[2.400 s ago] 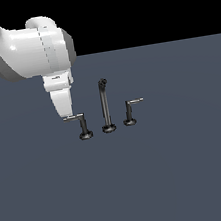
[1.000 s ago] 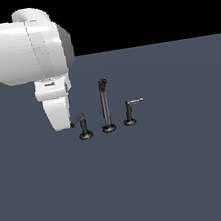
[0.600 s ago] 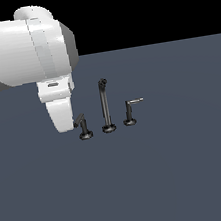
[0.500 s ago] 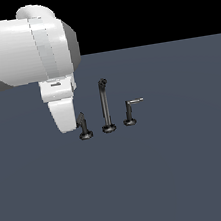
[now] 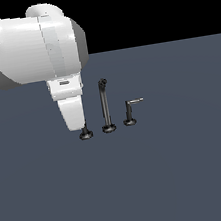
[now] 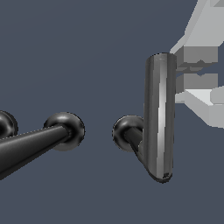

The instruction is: Turn on the faucet by rotating a designated handle.

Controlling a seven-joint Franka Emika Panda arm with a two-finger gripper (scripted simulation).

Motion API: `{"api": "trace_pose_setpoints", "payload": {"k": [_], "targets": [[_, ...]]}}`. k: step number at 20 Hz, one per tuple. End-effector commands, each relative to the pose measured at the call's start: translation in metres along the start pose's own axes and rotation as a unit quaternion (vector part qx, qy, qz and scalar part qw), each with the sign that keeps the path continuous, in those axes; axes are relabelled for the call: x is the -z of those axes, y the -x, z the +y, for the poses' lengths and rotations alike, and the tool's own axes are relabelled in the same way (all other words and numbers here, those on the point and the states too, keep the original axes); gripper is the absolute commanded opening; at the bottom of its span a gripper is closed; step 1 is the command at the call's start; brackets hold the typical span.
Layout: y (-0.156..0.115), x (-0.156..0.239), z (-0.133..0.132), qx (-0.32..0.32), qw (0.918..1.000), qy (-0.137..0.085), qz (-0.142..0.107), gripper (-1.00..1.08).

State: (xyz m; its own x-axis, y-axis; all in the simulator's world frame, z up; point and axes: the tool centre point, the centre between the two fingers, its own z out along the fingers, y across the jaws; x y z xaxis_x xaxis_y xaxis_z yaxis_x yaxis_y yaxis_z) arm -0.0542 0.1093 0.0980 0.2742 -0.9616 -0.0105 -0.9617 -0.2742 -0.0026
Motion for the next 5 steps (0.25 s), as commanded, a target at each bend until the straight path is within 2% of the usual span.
{"api": "trace_pose_setpoints", "payload": {"k": [1, 5], "targets": [[-0.034, 0.0, -0.001, -0.019, 0.9998, 0.0, 0.004, -1.0], [-0.054, 0.001, -0.004, -0.024, 0.9997, 0.001, 0.005, -1.0]]}}
